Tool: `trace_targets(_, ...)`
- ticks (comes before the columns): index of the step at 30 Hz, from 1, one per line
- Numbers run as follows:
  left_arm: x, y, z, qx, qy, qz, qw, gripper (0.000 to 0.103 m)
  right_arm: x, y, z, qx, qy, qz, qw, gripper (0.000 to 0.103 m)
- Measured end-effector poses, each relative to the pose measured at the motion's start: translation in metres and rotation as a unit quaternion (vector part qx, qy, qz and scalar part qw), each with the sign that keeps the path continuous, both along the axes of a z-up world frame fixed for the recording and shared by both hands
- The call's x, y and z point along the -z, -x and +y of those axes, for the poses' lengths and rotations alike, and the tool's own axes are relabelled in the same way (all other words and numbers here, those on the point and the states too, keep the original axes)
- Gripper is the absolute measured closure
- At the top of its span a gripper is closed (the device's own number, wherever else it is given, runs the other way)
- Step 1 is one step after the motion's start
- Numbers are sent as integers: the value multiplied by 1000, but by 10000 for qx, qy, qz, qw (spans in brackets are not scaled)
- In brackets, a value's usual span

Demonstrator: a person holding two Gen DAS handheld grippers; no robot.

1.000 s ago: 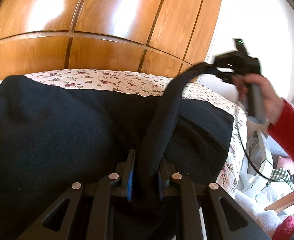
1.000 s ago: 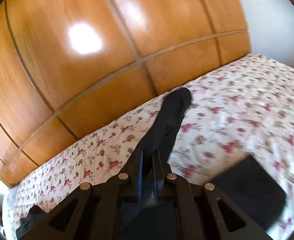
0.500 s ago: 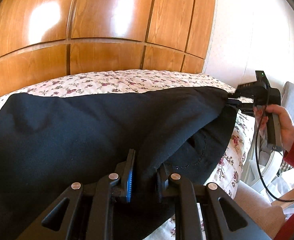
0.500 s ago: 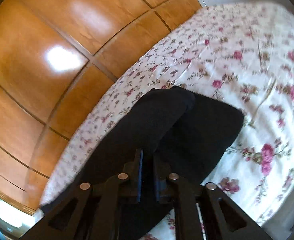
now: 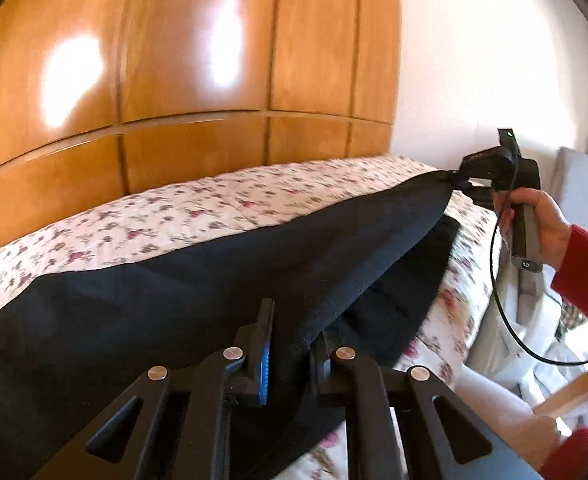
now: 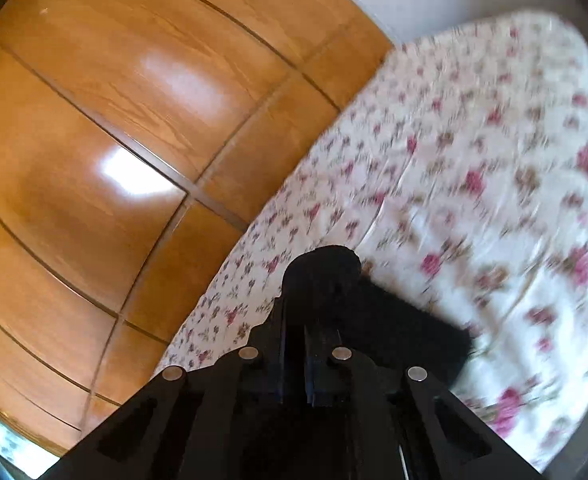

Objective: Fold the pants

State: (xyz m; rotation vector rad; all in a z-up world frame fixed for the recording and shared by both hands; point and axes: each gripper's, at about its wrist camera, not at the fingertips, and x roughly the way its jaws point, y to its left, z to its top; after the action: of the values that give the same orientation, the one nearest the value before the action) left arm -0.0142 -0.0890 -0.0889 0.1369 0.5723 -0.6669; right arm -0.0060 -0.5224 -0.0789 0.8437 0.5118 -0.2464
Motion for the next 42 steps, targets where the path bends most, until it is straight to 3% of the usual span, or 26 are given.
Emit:
trace_targets(5,35,3,-15,239,-669,208,9973,90,45,5,-10,-106,-137,727,9972,96)
trace_targets(10,35,0,-10,186,-302,537,9979,86,48,2,-11,-279,180,825,9960,93)
trace_targets(12,32,-2,-3,211,-49,767,9968,81,43,2,-6,-236,346,939,9947,87)
trace_targets(15,24,1,9,213,297,997,9943,79,34,16,-6,365,715,1099,9907,75)
trace_targets(17,17,7,19,230,456,996,9937,78,19,23,-2,948,1358,1363,9767,63)
trace_targets(20,5,15,36,283,718,941,9926,77,-11,30,10,1055,1965,993,9697,63)
trace_targets(22,-6,17,52,307,1034,945,9897,75,-28,25,28,794,2276,765,9675,63)
trace_targets(25,-16,10,75,21,1305,907,9873,74,-39,1,70,-205,2340,462,9709,63)
trace_targets(29,-17,-15,102,-845,1174,821,9861,74,-31,-32,141,-1763,2089,231,9616,63)
trace_targets(31,-13,-27,115,-1251,1115,860,9821,74,-22,-49,194,-2698,2159,251,9381,63)
trace_targets(34,2,-45,136,-1914,861,1034,9723,74,-8,-57,254,-3594,2090,183,9093,63)
trace_targets(38,29,-56,175,-2616,557,1357,9540,74,16,-61,296,-4274,1666,277,8881,63)
trace_targets(40,37,-52,196,-2703,831,1567,9463,83,28,-58,311,-4447,1556,449,8809,63)
trace_targets(42,37,-44,214,-2814,1172,1660,9378,84,40,-58,318,-4526,1625,716,8739,63)
